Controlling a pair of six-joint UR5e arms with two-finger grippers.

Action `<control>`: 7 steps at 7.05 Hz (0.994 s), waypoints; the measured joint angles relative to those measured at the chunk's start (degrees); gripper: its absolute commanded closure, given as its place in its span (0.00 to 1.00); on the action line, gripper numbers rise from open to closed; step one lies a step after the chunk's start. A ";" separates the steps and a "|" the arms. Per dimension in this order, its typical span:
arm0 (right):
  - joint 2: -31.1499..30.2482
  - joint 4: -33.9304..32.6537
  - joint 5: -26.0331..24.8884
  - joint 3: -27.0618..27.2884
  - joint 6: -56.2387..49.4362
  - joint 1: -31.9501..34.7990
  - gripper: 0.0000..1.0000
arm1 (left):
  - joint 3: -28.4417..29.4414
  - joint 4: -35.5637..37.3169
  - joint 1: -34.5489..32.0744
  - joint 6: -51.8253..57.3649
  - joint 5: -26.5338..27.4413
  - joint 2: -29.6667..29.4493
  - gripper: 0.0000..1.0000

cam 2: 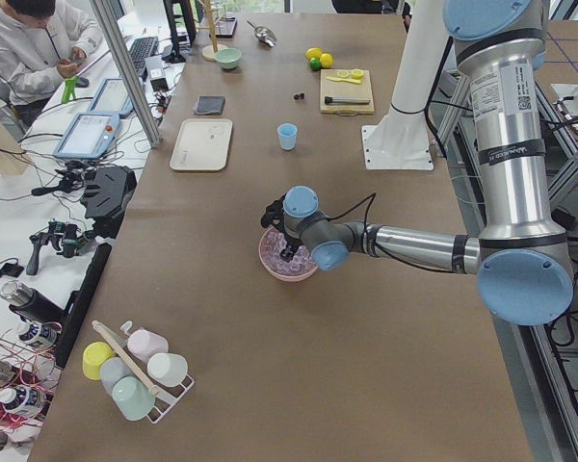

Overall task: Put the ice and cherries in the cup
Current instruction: 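Lower the left gripper into the ice and grasp another cube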

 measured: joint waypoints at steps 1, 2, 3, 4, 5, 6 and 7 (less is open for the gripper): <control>0.03 0.00 0.00 0.00 0.04 -0.01 0.00 | 0.14 0.09 -0.17 1.95 -0.12 0.40 0.37; 0.05 0.00 0.00 0.00 0.06 -0.02 0.00 | 0.22 0.15 -0.56 3.28 -0.45 0.78 0.45; 0.03 0.00 0.00 0.00 0.07 -0.02 0.00 | 0.46 0.25 -1.14 4.42 -0.93 0.96 0.53; 0.02 0.00 0.00 0.00 0.07 -0.02 0.00 | 1.08 0.25 -1.45 5.02 -1.14 0.82 0.56; 0.01 0.00 0.00 0.00 0.07 -0.02 0.00 | 1.84 0.20 -1.53 5.23 -1.19 0.50 0.56; 0.01 0.00 0.00 0.00 0.07 -0.02 0.00 | 2.24 0.16 -1.55 5.30 -1.11 0.28 0.56; 0.01 0.00 0.00 0.00 0.07 -0.02 0.00 | 2.39 0.15 -1.56 5.32 -0.96 0.15 0.54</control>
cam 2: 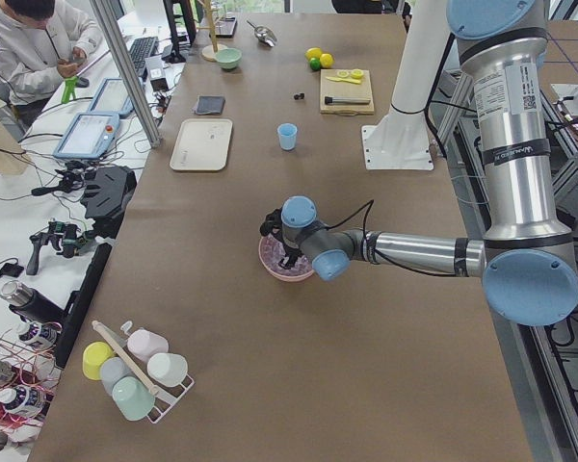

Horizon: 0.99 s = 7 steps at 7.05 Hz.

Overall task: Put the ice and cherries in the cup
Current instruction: 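Lower the left gripper into the ice and grasp another cube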

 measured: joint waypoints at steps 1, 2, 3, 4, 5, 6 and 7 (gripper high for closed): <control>0.00 0.00 0.00 0.00 0.00 0.00 0.00 | 0.07 0.00 0.03 -0.02 0.09 -0.04 0.50; 0.00 0.00 0.00 0.00 0.00 0.00 0.00 | 0.10 0.00 0.09 -0.03 0.15 -0.04 0.50; 0.00 0.00 0.00 0.00 0.00 0.00 0.00 | 0.17 0.00 0.12 -0.09 0.20 -0.04 0.50; -0.03 0.00 0.00 -0.01 0.00 0.00 0.00 | 0.21 0.00 0.17 -0.25 0.22 -0.02 0.50; -0.06 0.00 0.00 -0.03 0.00 0.00 0.00 | 0.22 -0.03 0.24 -0.43 0.21 0.02 0.50; -0.07 0.00 0.00 -0.03 0.00 0.01 0.00 | 0.22 -0.06 0.36 -0.59 0.20 0.04 0.50; -0.14 0.00 0.00 -0.02 0.00 0.05 0.00 | 0.21 -0.08 0.52 -0.68 0.21 0.05 0.50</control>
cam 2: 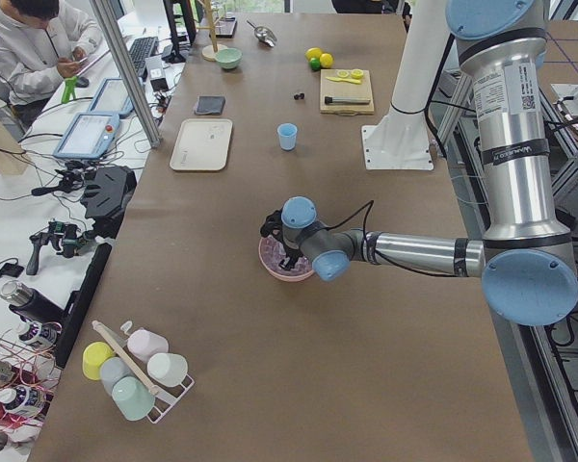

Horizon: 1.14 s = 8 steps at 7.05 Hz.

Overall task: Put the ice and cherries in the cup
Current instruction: 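Lower the left gripper into the ice and grasp another cube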

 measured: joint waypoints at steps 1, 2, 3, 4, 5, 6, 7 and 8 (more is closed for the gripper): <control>-0.07 0.00 0.00 0.02 -0.02 0.01 0.00 | 0.02 0.01 0.13 -0.06 0.01 0.01 0.50; -0.10 0.00 0.00 0.02 -0.04 0.00 0.00 | 0.09 0.05 0.25 -0.11 0.02 0.01 0.50; -0.12 0.00 -0.02 0.02 -0.04 0.00 0.00 | 0.18 0.05 0.35 -0.16 0.00 0.01 0.51; -0.12 0.00 -0.06 0.02 -0.05 -0.02 0.00 | 0.32 0.01 0.39 -0.20 -0.02 -0.05 0.58; -0.12 0.00 -0.06 0.02 -0.04 -0.04 0.00 | 0.43 -0.03 0.42 -0.20 -0.04 -0.18 0.70; -0.13 0.00 -0.03 0.02 -0.05 -0.05 0.00 | 0.46 -0.01 0.42 -0.17 -0.10 -0.28 0.79; -0.13 0.00 -0.01 0.02 -0.02 -0.05 0.00 | 0.50 0.00 0.43 -0.15 -0.26 -0.36 0.87; -0.13 0.00 0.00 0.02 -0.01 -0.03 0.00 | 0.48 -0.04 0.45 -0.13 -0.44 -0.41 0.97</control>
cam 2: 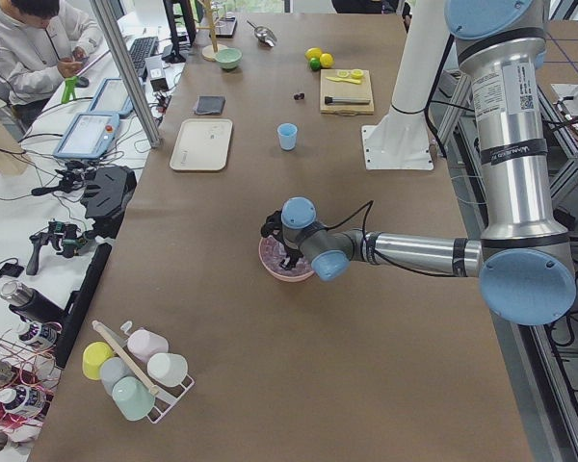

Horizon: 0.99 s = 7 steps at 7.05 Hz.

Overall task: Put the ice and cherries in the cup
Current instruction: 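Lower the left gripper into the ice and grasp another cube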

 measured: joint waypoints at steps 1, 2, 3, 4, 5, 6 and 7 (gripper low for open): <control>0.00 0.00 0.00 0.00 0.00 0.01 0.00 | -0.10 -0.02 0.00 0.06 -0.06 -0.06 1.00; 0.00 0.00 0.00 0.00 0.01 0.01 0.00 | -0.20 -0.06 -0.03 0.16 -0.12 -0.08 1.00; 0.00 -0.01 0.00 0.00 0.01 0.00 0.00 | -0.40 -0.06 -0.14 0.26 -0.21 -0.05 1.00; 0.00 0.00 0.00 -0.01 0.01 -0.01 0.00 | -0.80 -0.04 -0.55 0.33 -1.29 0.02 1.00; 0.00 0.00 0.00 -0.01 0.01 -0.01 0.00 | -1.22 0.04 -1.95 0.39 -3.73 0.05 1.00; 0.00 0.00 0.02 0.01 0.01 -0.01 0.00 | -1.85 0.16 -4.19 0.33 -6.00 0.02 1.00; 0.00 0.00 0.06 0.05 0.01 -0.01 0.00 | -2.85 0.34 -5.73 -0.05 -7.07 -0.09 1.00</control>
